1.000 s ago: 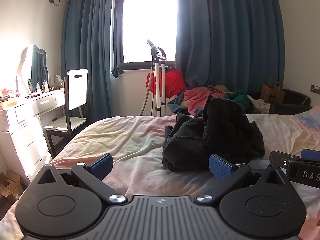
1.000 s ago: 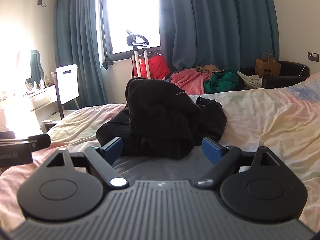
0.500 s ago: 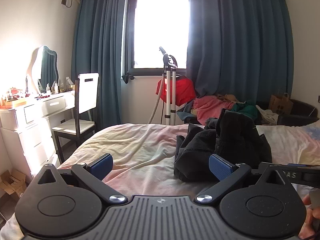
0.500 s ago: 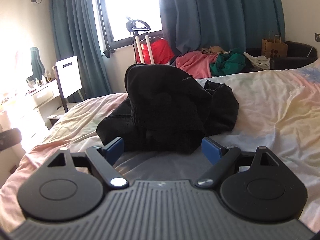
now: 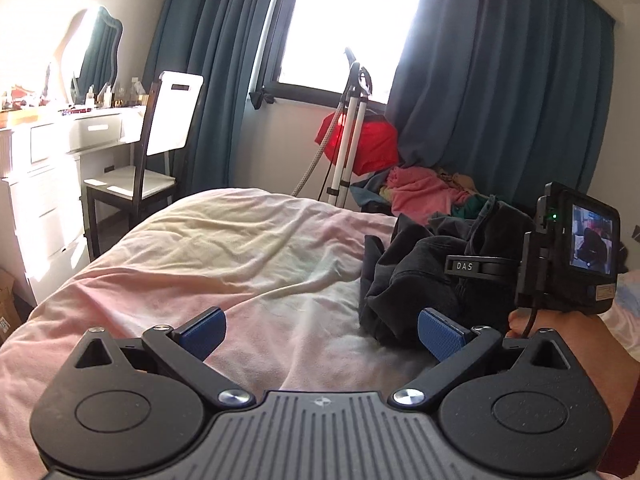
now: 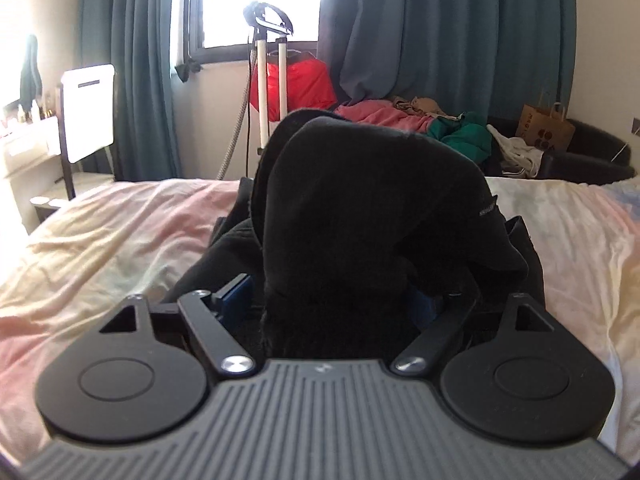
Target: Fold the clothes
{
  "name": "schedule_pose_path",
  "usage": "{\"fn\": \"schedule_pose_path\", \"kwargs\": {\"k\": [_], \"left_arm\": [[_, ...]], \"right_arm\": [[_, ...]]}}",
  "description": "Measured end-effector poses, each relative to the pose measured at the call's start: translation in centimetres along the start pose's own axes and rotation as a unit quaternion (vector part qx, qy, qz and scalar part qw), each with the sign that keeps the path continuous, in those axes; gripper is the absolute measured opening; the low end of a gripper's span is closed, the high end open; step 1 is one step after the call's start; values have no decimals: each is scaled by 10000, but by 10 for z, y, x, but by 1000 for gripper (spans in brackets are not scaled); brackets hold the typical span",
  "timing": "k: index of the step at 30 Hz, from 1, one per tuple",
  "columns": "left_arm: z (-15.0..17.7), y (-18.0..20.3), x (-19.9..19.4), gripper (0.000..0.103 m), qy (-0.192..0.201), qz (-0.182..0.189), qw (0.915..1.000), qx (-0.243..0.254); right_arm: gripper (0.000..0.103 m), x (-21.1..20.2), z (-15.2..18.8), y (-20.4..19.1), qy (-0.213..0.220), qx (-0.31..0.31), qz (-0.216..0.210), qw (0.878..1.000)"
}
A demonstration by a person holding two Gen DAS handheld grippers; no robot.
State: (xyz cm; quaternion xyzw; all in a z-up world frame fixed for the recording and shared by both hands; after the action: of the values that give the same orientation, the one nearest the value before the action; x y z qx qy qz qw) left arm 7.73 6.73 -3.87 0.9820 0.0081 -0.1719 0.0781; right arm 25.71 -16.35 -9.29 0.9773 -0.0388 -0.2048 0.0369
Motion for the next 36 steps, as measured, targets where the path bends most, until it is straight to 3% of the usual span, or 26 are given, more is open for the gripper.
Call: {"fn": "schedule_pose_path", "kwargs": {"k": [2, 7, 11, 16, 22, 25, 28, 32, 34, 36], "left_arm": [[4, -3, 10, 103, -123, 43, 9999, -86], [13, -9, 35, 103, -431, 149, 9985, -302], [15, -5, 38, 103, -448, 128, 9987, -217], [16, 4, 30, 103, -388, 183, 9990, -89], [20, 19, 16, 103, -380, 395, 9984, 99], [26, 28, 7, 103, -408, 533, 9976, 165], [34, 42, 2, 103, -492, 634, 9963, 317], [45, 71, -4, 103, -381, 805, 9928, 796], [52, 90, -5, 103, -285, 850, 9896, 1122], [58, 108, 0, 103, -302, 941, 9857, 1366]], "right_arm": [[79, 7, -1, 4, -51, -91, 147, 9998], [43, -8, -8, 47, -64, 528, 91, 9985], [33, -43, -20, 90, 191, 1142, -49, 9933], [26, -91, -26, 157, 393, 2054, -231, 9776], [25, -135, 5, 234, 432, 3276, -207, 9436], [25, -130, 54, 268, -172, 3985, 20, 9170], [27, -119, 109, 289, -1031, 4787, 191, 8717], [35, -129, 132, 278, -1345, 4963, 647, 8552], [36, -135, 126, 267, -1223, 4580, 884, 8760], [38, -137, 120, 263, -1065, 4382, 980, 8871]]}}
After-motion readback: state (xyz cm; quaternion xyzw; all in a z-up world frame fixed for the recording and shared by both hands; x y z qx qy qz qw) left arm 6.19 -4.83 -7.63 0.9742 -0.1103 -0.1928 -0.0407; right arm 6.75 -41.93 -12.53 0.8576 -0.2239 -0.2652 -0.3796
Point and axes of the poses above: each gripper's, at about its wrist camera, not at the fingertips, and x roughly the way its jaws point, y to its right, z to its underside, the point moved 3 cm from there along x, roughly the way its jaws point, and after that the axes turned 5 degrees about y, right-handed, at the moved point
